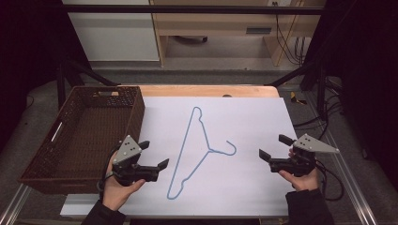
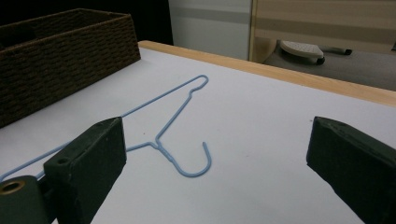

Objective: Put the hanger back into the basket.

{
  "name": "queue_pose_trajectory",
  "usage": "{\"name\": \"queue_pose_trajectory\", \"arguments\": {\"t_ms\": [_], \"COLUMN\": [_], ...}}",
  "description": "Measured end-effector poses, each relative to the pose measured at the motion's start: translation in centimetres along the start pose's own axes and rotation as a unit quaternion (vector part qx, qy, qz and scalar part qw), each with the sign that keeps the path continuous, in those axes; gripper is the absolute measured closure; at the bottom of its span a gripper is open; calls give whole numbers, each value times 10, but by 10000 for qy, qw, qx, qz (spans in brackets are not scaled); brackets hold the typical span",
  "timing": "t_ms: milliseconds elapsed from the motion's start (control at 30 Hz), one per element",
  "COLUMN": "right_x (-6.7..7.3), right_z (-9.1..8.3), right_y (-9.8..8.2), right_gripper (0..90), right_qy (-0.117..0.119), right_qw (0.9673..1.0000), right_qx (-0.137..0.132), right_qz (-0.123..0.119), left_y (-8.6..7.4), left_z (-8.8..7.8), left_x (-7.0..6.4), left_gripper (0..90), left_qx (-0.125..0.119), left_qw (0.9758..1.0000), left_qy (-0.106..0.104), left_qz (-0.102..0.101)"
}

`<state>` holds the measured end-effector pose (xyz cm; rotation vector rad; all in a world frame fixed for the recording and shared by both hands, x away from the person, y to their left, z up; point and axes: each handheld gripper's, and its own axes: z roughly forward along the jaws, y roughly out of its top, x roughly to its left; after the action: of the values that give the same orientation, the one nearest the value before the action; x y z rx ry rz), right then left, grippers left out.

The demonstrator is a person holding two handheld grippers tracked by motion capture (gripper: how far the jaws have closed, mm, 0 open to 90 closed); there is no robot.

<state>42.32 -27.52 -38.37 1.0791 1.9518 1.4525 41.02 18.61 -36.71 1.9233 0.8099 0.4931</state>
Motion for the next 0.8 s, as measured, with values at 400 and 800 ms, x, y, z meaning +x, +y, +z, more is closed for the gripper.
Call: {"name": "queue_pose_trajectory", "arguments": {"t_ms": [400,800], "right_x": [3,2], "right_z": [5,4], "right_y": [-1,-1], "right_gripper": [54,58], "right_qy": [0,-19], "right_qw": [9999,10000], "right_qx": [114,77], "right_qz": [2,14], "left_y": [9,13], "left_z": [49,100], "left_x": [-17,-36], "left_gripper": [133,128], "left_qx": [675,1220], "left_qw": [9973,9907], "left_qy": [-227,-528], "left_qz": [155,303]}}
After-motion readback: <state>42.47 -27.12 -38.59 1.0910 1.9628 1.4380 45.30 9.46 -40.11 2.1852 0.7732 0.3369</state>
